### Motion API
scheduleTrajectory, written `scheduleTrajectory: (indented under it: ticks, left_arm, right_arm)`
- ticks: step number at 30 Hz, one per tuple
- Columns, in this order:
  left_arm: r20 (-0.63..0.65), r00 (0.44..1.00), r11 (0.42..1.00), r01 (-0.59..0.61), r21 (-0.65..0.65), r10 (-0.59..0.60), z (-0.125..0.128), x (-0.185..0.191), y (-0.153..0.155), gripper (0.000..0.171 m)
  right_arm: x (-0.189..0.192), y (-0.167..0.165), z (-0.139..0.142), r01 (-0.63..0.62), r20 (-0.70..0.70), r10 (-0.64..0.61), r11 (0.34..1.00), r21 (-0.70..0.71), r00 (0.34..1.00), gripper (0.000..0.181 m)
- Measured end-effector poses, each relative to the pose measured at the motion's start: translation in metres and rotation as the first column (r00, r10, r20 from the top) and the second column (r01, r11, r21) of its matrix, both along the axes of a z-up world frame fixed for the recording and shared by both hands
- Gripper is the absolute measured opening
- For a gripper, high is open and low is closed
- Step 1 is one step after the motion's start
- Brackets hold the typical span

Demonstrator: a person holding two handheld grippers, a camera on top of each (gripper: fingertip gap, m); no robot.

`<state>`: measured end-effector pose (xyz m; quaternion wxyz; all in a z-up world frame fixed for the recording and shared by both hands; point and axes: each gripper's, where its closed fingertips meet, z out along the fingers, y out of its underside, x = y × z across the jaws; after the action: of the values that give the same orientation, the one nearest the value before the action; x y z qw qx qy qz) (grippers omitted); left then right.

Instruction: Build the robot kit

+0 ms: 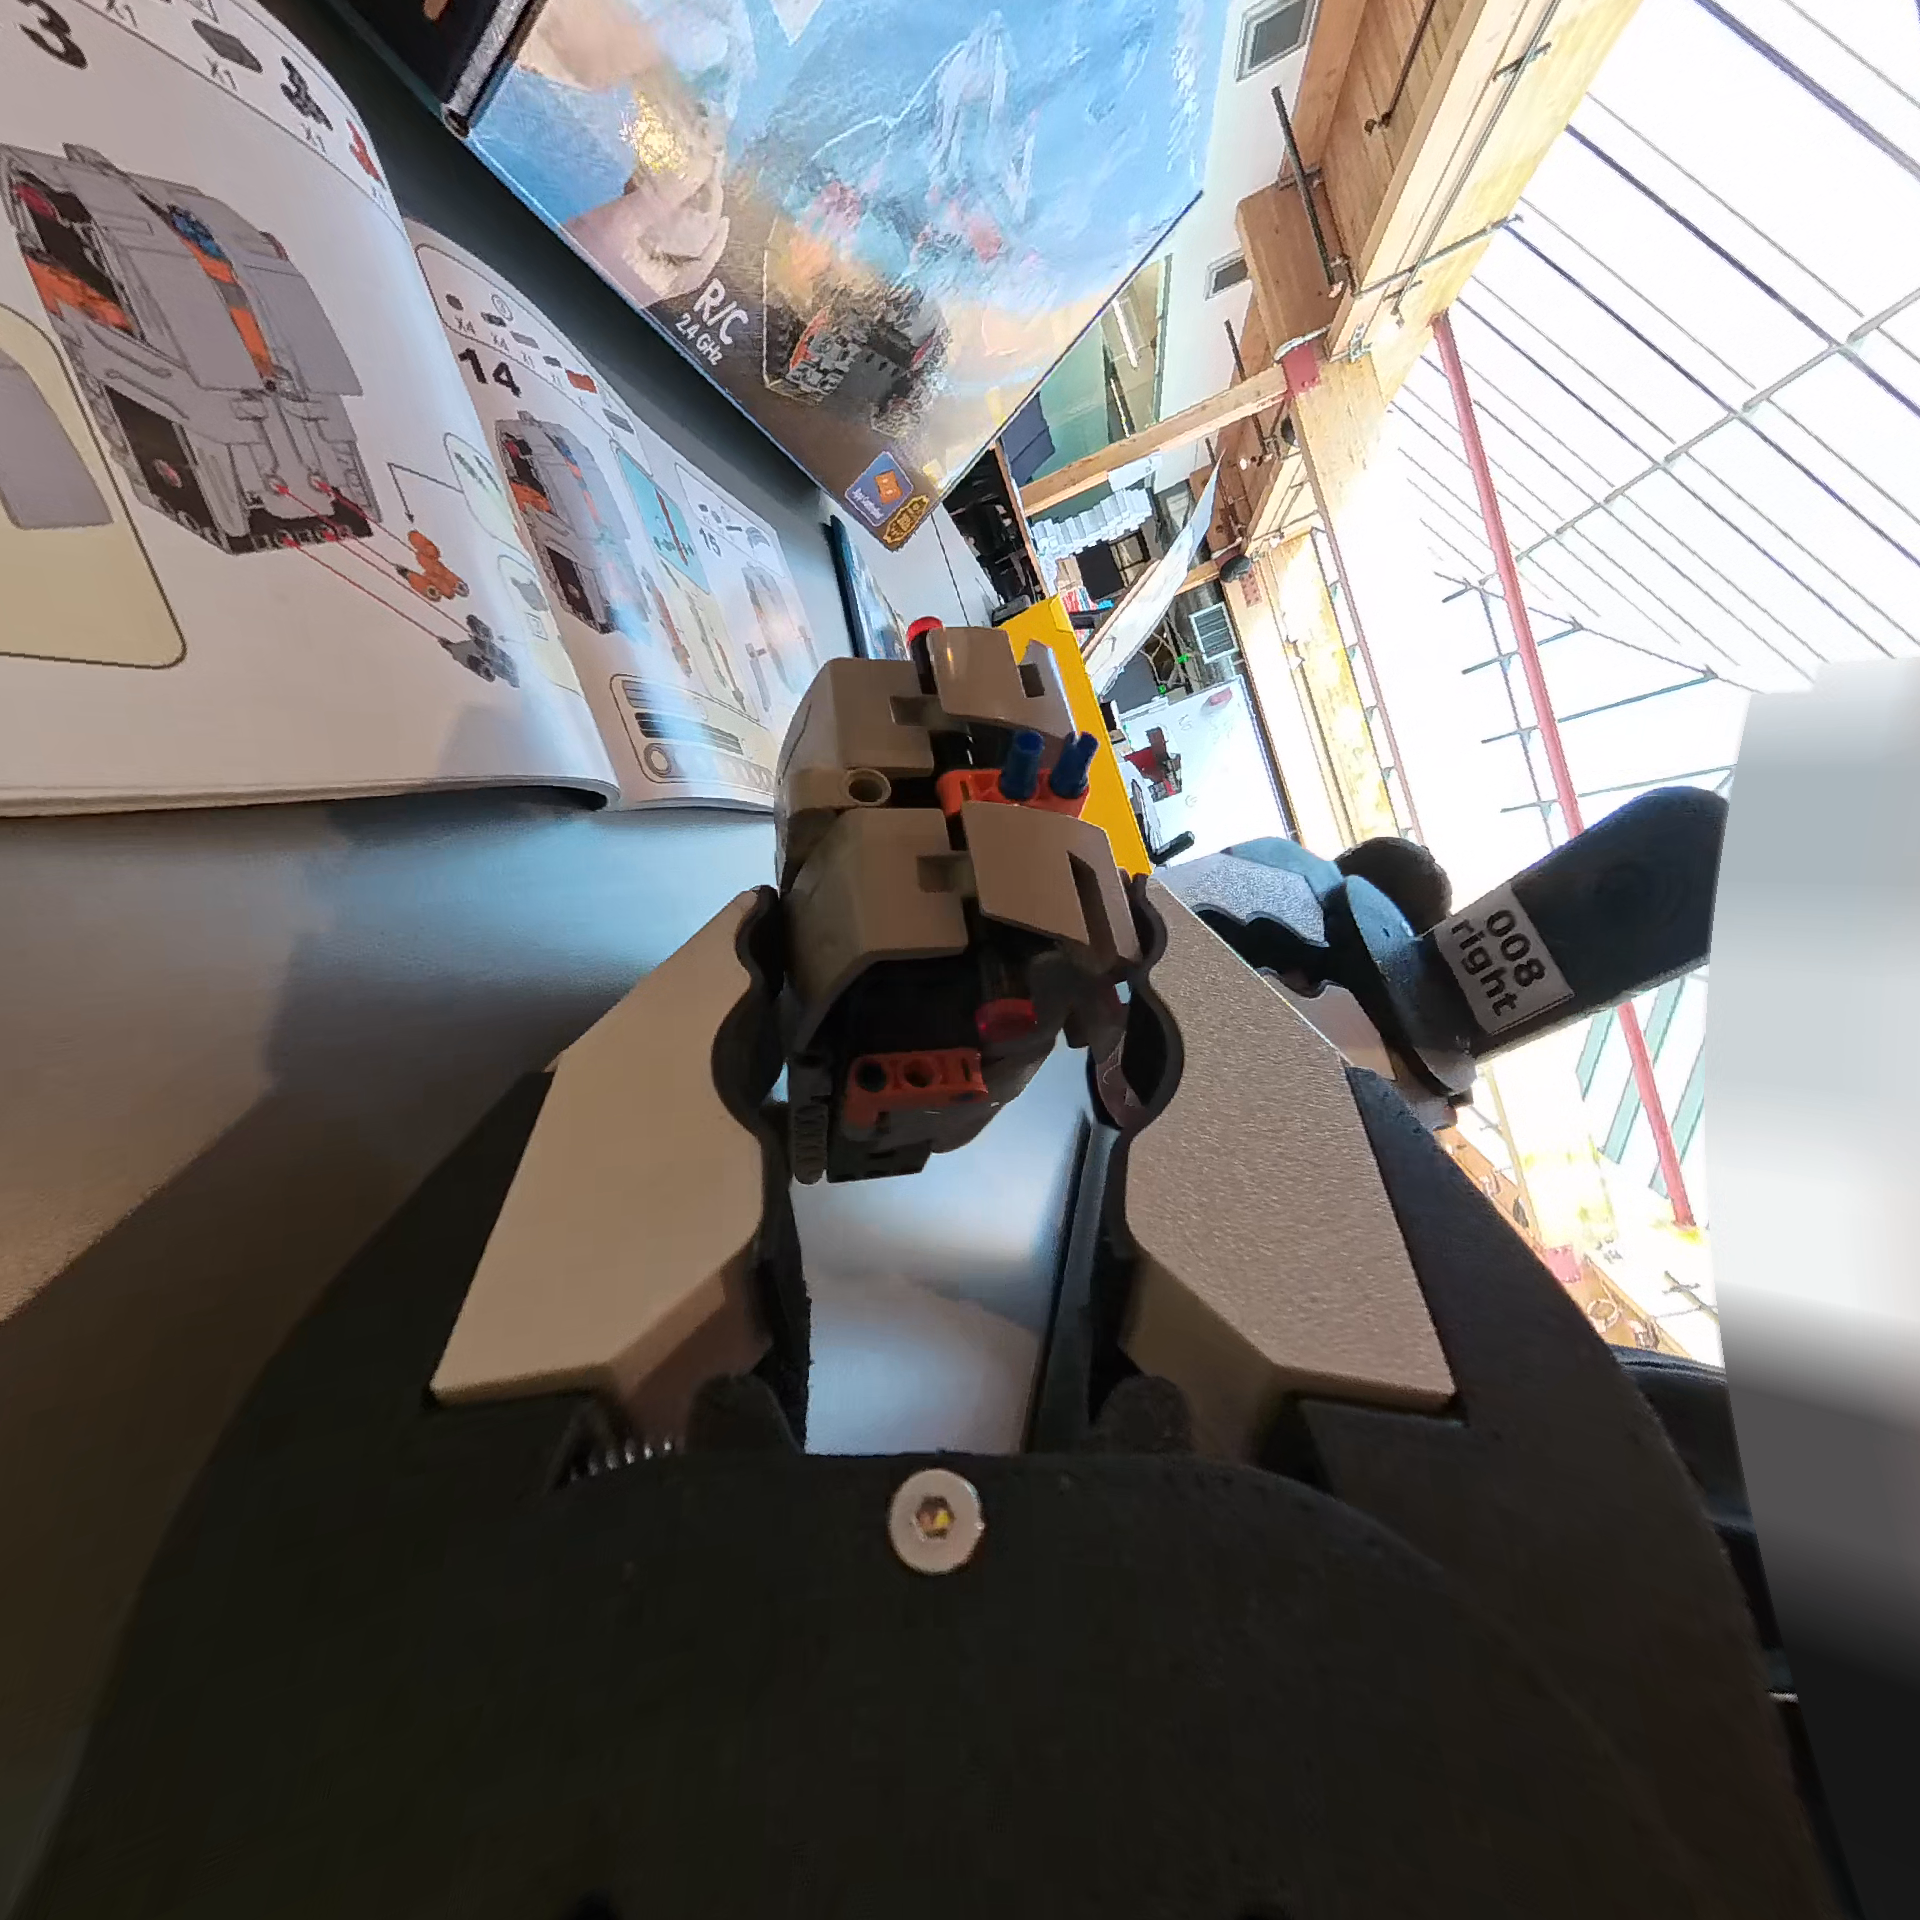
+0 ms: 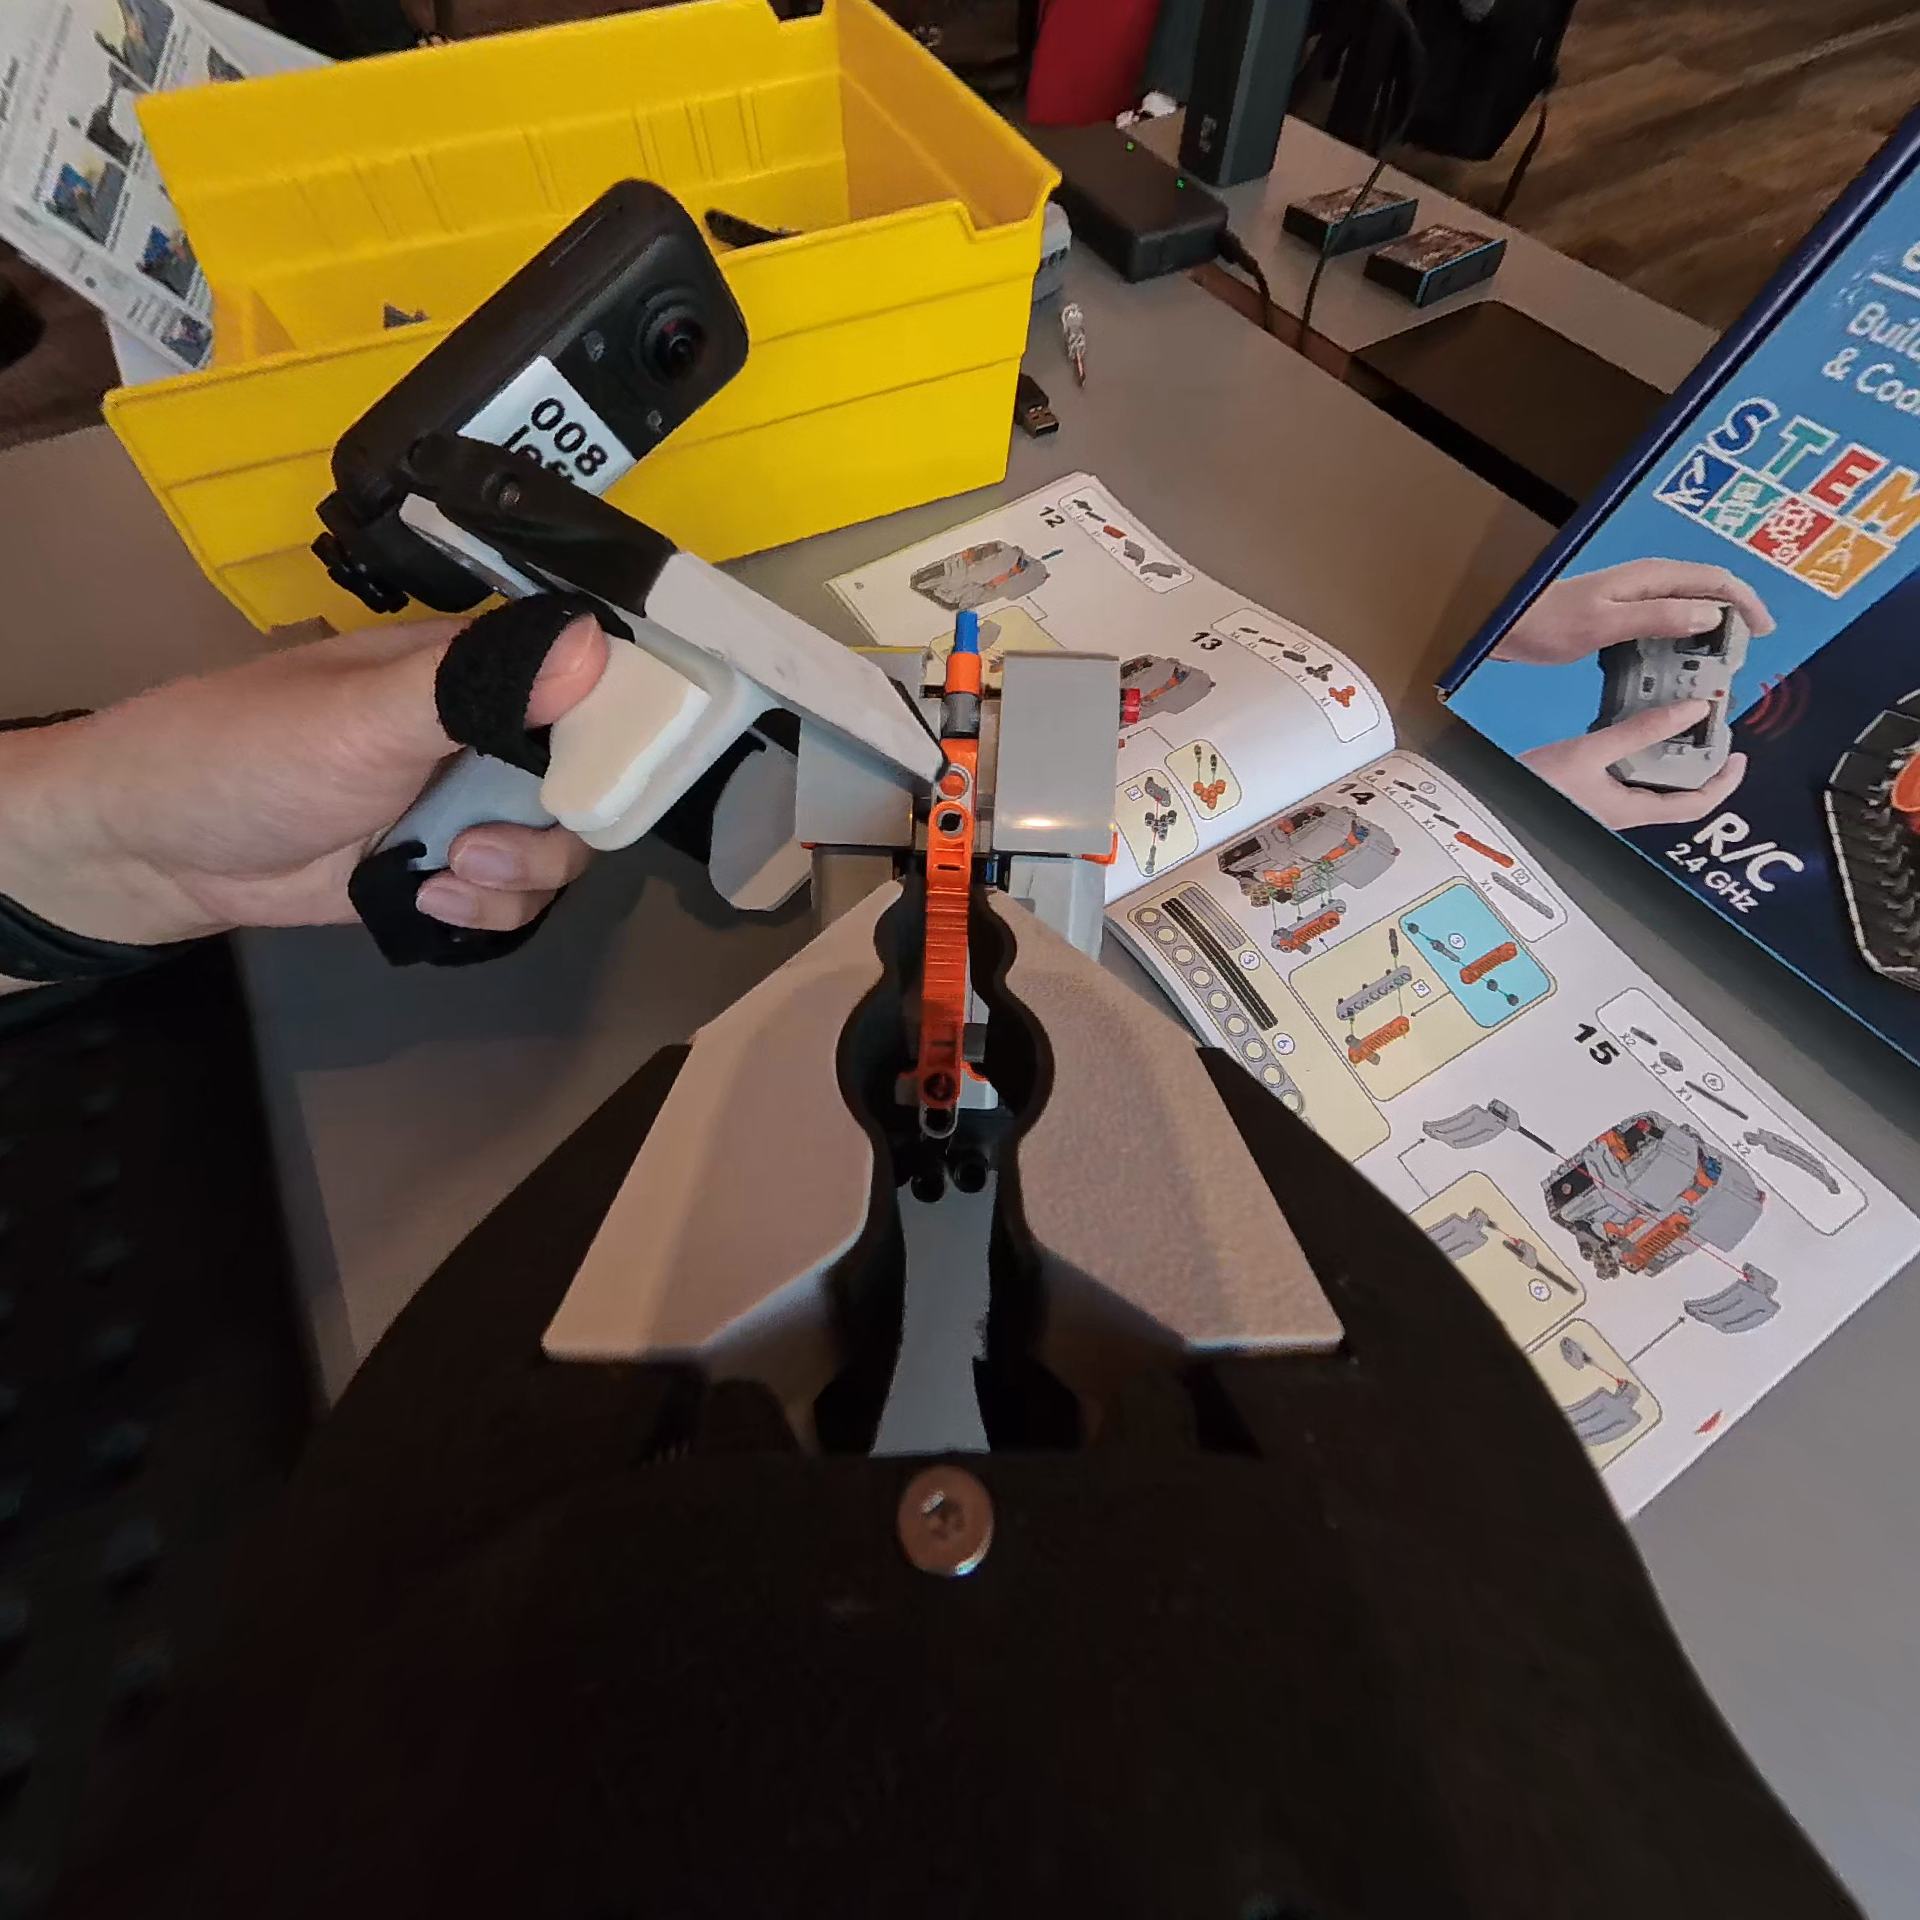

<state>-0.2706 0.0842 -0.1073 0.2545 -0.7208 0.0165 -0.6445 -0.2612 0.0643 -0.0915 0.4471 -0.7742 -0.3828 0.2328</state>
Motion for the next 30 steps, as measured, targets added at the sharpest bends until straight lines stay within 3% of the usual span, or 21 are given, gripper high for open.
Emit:
scheduleTrajectory:
  ticks: [4, 12, 17, 25, 30]
  left_arm:
    - [-0.02, 1.0, 1.0, 0.005, -0.002, -0.005, -0.004, 0.001, 0.0, 0.064]
    - [0.026, 1.0, 0.997, 0.004, -0.072, -0.002, -0.009, 0.001, 0.001, 0.064]
    - [0.043, 0.999, 0.996, 0.006, -0.093, -0.002, -0.011, 0.001, 0.002, 0.064]
    - [0.021, 1.0, 0.999, 0.012, -0.038, -0.012, -0.007, 0.004, 0.0, 0.064]
    - [0.074, 0.997, 0.999, 0.029, 0.021, -0.031, 0.004, 0.008, 0.0, 0.078]
  right_arm:
    - [0.0, 0.004, -0.001, 0.012, 0.009, -0.012, 0.999, -0.044, 1.0, 0.006]
    - [-0.005, 0.01, -0.012, 0.012, 0.107, -0.014, 1.0, 0.016, 0.994, 0.01]
    - [-0.006, 0.012, -0.005, 0.02, 0.086, -0.024, 0.999, 0.038, 0.996, 0.014]
    - [-0.007, 0.014, 0.004, 0.007, 0.041, -0.007, 1.0, 0.02, 0.999, 0.006]
    - [0.0, 0.016, 0.008, 0.029, 0.026, -0.03, 0.998, 0.053, 0.999, 0.005]
